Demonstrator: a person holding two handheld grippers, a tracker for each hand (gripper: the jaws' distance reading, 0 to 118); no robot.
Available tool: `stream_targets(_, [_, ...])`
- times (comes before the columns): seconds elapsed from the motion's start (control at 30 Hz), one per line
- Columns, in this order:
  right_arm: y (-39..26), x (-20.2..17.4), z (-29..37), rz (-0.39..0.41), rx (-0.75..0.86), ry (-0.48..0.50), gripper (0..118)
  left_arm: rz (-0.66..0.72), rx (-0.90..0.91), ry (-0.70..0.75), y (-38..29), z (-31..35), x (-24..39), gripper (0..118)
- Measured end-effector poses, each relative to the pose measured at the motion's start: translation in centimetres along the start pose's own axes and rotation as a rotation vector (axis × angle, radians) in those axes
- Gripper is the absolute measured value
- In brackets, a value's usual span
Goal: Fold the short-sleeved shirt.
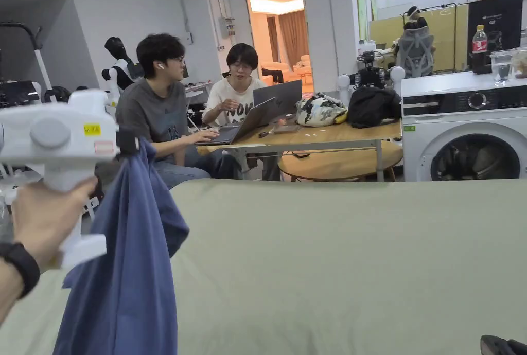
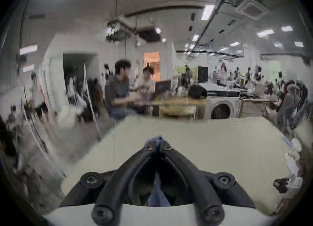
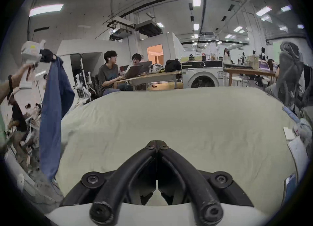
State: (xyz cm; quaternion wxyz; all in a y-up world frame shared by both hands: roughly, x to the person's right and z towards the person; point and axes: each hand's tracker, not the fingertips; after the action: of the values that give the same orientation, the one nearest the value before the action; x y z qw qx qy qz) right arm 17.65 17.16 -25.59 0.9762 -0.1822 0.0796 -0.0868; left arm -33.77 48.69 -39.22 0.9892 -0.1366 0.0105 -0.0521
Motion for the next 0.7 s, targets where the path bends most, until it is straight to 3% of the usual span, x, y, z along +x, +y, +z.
stream_targets(0.17, [0.3, 1.9, 1.3, -0.036, 0.013, -0.037, 0, -0.192, -0.031, -0.061, 1.1, -1.7, 9.9, 0])
stream_targets(0.23, [0.5, 2.6, 2.3, -0.029, 0.02, -0.058, 0, -0.166, -0.072, -0.161, -2.3, -3.9, 14.1, 0])
stream_targets(0.43, [1.8, 5.5, 6.2, 0.043, 0.065, -0.21, 0, 0.023, -0.394, -0.613, -20.1, -8.4, 30.2, 0])
stream_targets(0.6, [3.2, 8.6, 9.9, 0.019, 0.101, -0.31, 0, 0.084, -0.539, -0.986, -31.5, -1.8, 45.2, 0])
stream_targets(0.7, [3.3, 9.5, 11.4, 0.009, 0.104, -0.339, 0, 0.03, -0.6, -1.176, -33.4, 0.3, 49.0, 0])
